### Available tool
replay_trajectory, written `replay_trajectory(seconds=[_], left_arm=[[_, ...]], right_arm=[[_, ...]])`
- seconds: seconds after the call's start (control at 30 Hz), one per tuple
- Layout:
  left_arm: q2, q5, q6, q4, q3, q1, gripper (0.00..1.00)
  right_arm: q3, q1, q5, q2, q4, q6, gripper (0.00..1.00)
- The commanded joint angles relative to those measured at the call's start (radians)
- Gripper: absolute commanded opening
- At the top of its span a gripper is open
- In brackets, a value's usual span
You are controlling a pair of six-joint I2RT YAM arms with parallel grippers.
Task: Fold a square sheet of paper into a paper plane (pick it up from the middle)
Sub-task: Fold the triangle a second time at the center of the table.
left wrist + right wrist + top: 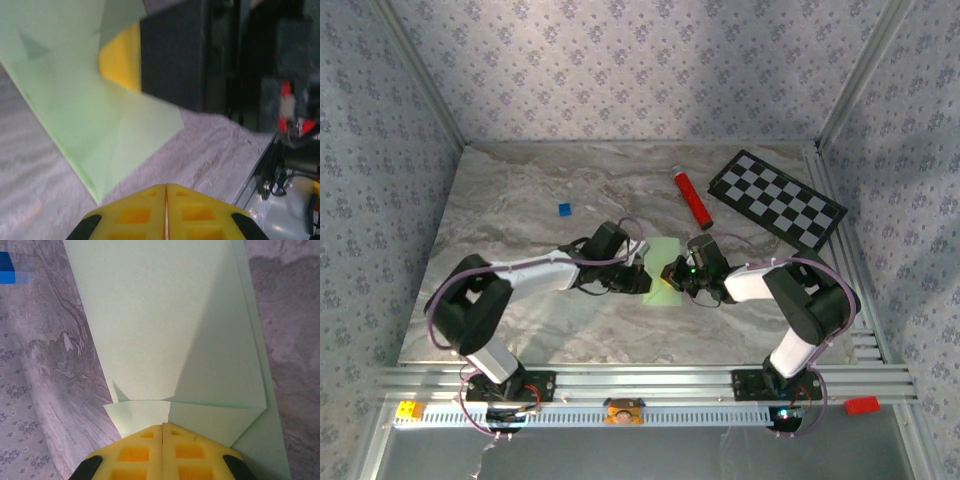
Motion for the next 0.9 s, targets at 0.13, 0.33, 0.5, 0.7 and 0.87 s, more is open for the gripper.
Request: replay_trajectory(seconds=[0.13,0.33,0.5,0.7,0.87], left_arm=[[0.153,0.019,-0.001,0.031,0.077,0.003,0.06],[0.213,-0.04,0.029,-0.011,0.037,0.002,0.01],[0.191,-0.054,0.01,-0.005,-0.041,-0.004,0.0],[0.173,-0.065,0.01,-0.005,-0.069,-0.004,0.0],[0.173,-0.071,0.022,-0.024,-0.047,-0.003,0.0]], right_arm=[[-0.027,-0.003,0.051,0.024,-0.122,-0.012,0.0],[-0.015,-0.003,0.039,0.016,-0.123,-0.02,0.0],[0.029,-0.015,0.009,-0.016,-0.157,-0.08,0.0],[0.078,-0.007,-0.052,-0.068,-0.172,-0.162,0.0],[0.066,0.015,-0.077,-0.023,-0.149,-0.165,0.0]])
